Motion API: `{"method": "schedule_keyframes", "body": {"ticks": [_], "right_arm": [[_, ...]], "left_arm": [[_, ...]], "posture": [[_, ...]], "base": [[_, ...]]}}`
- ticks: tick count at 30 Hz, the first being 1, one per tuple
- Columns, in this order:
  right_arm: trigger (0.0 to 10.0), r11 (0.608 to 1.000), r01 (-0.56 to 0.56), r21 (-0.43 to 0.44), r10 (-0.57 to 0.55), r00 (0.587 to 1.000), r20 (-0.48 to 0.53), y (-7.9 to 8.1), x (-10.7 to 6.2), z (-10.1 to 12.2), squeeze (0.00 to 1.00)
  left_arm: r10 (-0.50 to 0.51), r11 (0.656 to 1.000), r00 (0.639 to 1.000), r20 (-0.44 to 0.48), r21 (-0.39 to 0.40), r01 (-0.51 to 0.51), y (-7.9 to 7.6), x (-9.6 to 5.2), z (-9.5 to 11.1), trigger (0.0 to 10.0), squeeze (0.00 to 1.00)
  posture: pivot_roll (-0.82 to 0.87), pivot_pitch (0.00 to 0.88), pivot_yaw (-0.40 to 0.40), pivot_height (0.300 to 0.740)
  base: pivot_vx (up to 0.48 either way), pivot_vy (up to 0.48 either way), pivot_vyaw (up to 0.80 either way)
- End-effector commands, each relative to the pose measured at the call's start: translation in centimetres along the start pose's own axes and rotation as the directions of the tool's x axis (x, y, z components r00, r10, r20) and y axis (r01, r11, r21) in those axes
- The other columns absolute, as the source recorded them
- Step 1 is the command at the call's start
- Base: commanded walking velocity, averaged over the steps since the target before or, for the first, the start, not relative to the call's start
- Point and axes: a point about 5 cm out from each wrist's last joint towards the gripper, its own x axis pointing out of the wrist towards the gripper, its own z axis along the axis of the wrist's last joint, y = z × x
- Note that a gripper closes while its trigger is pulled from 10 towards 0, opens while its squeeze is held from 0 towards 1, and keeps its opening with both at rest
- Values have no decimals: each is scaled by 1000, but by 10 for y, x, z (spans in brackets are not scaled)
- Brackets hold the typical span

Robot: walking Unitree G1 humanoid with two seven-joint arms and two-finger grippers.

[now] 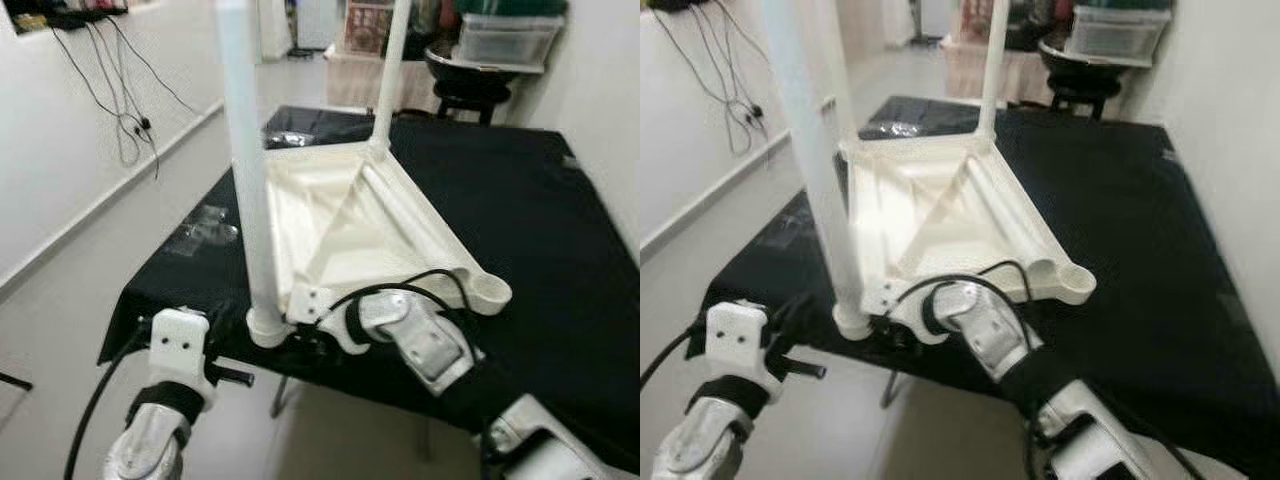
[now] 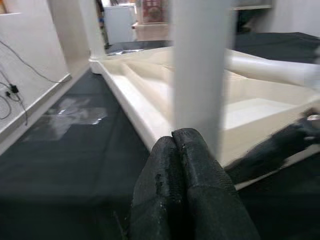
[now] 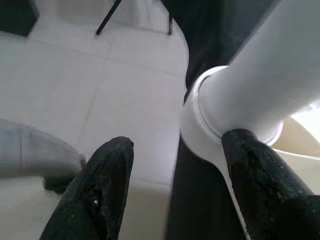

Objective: Building children table

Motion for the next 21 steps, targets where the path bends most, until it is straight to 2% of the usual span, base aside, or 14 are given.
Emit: {"method": "schedule_keyframes", "body": {"ticks": [1,2,4,10,14,17,18,20,21], "right_arm": [[10000,999,27,36,-27,1000,2,6,17,9,0],[10000,999,27,36,-27,1000,2,6,17,9,0],[10000,997,45,56,-47,998,35,10,34,26,0],[10000,998,54,41,-57,996,69,15,42,40,0],[10000,994,76,78,-87,987,138,15,47,55,0],[10000,992,85,93,-99,982,159,15,47,59,0],[10000,997,54,56,-62,985,163,5,38,55,0],[10000,997,54,56,-62,985,163,5,38,55,0],[10000,1000,22,11,-23,990,142,-8,24,47,0]], "left_arm": [[-6,1000,1000,-6,5,6,-1,0,0,10000,0],[-6,1000,1000,-6,5,6,-1,0,0,10000,0],[-9,1000,1000,-5,7,9,-2,0,0,10000,0],[-9,1000,1000,-5,8,9,-3,0,0,10000,0],[-8,1000,1000,-4,9,8,-3,0,1,10000,0],[-7,1000,1000,-3,10,7,-4,-1,1,10000,0],[-7,1000,1000,-3,10,7,-4,-1,1,10000,0],[-7,1000,1000,-3,10,7,-4,-1,1,10000,0],[-9,1000,1000,-4,11,9,-4,-1,1,10000,0]], "posture": [[6,82,-43,740],[6,82,-43,740],[18,86,-48,740],[24,88,-52,740],[32,91,-58,740],[35,92,-59,740],[33,94,-58,740],[33,94,-58,740],[31,94,-57,740]], "base": [[0,0,0],[0,0,0],[0,0,0],[0,0,0],[0,0,0],[0,0,0],[0,0,0],[0,0,0],[0,0,0]]}}
